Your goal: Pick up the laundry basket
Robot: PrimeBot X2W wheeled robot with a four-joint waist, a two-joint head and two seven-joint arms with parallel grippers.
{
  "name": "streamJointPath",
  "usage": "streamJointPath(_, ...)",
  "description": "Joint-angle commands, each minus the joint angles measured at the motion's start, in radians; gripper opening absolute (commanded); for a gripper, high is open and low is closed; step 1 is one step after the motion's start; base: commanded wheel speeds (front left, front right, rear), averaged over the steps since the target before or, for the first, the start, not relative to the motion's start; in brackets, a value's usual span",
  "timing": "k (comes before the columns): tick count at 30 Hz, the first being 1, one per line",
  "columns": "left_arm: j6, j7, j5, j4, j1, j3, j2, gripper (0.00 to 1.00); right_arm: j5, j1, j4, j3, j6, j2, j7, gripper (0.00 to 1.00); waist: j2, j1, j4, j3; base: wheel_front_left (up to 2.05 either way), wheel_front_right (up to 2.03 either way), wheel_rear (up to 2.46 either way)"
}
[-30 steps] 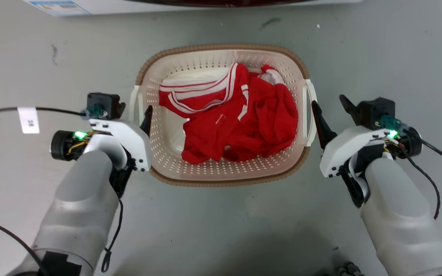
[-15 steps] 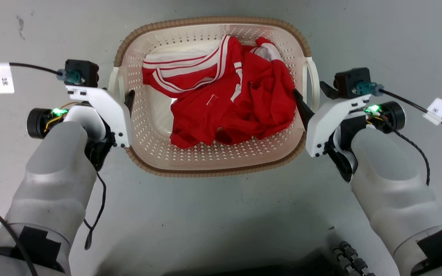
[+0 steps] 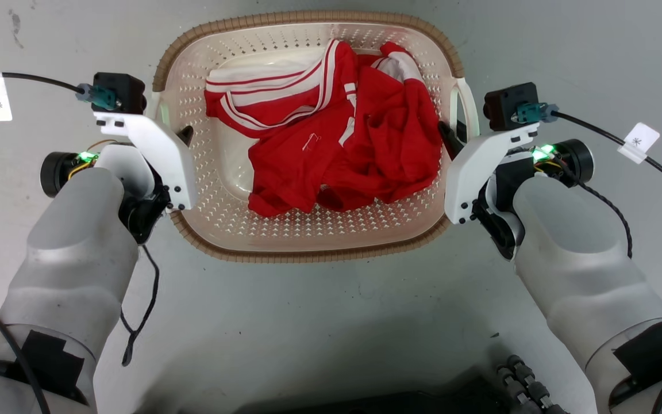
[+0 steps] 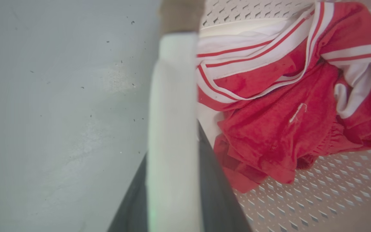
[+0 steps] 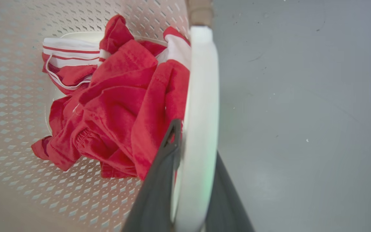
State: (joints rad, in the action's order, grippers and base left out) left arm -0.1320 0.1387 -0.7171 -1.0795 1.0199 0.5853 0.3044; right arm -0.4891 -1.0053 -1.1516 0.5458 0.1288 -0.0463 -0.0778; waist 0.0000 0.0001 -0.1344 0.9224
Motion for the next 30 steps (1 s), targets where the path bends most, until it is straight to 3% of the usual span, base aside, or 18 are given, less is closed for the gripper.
streamJointPath(1,0.003,0.003,-0.001,-0.005,-0.007,0.012,0.017,0.0,-0.003,-0.017,-0.009,0.013,0.003,-0.008,-0.001,0.0,0.0,-0.0001,0.0,-0.005,0.0,0.0,0.0)
streamJointPath(12,0.002,0.054,-0.101,-0.016,-0.031,0.092,-0.012,0.0,-0.114,0.028,-0.04,0.095,0.004,-0.015,0.061,0.0,0.0,-0.0001,0.021,-0.133,0.0,0.0,0.0)
streamJointPath(30,-0.001,0.215,-0.294,-0.033,-0.165,0.179,-0.083,0.0,-0.36,0.174,0.018,0.215,0.004,-0.102,0.398,0.0,0.0,-0.0001,0.063,-0.511,0.0,0.0,0.0)
